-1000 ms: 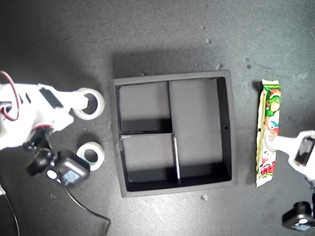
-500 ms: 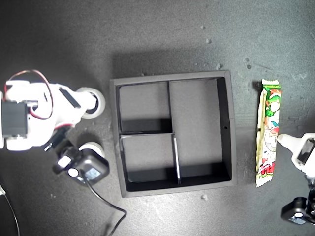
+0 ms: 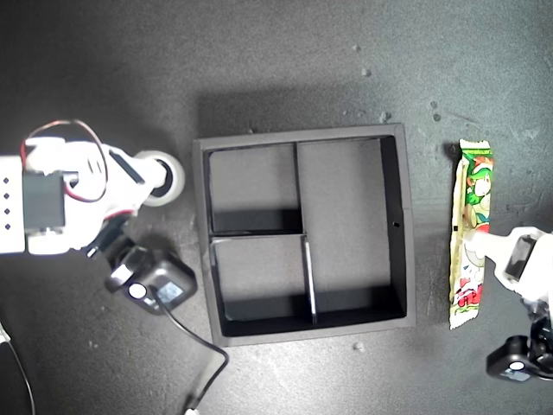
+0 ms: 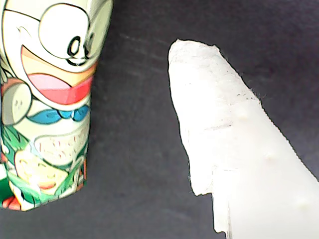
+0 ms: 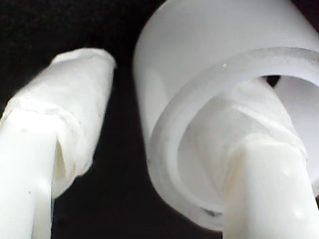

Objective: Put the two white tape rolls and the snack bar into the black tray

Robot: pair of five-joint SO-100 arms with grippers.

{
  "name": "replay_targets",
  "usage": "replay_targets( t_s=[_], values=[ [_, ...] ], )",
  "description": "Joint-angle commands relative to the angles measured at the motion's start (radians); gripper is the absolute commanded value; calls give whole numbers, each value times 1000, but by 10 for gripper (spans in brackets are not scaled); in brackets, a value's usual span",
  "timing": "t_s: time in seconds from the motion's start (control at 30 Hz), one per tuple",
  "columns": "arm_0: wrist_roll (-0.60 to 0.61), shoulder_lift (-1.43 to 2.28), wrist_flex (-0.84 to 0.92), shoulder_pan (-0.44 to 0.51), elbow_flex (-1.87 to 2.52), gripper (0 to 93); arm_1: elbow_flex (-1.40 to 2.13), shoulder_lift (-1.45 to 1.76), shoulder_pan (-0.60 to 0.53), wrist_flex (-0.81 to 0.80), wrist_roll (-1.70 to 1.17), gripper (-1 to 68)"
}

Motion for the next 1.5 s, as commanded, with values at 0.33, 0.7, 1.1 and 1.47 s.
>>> replay_targets(
  t_s=[0.33,0.7,1.1,1.47],
  values=[
    [14,-67,-23,-35,-29,2,14,-178,52,-187,-52,135],
    [55,198,253,-35,-173,1,-213,-169,34,100,-170,72],
    [164,106,572,18,-729,1,-818,-178,-8,495,-336,65],
    [173,-350,718,66,-1227,1,-1295,-555,63,252,-480,60]
  ],
)
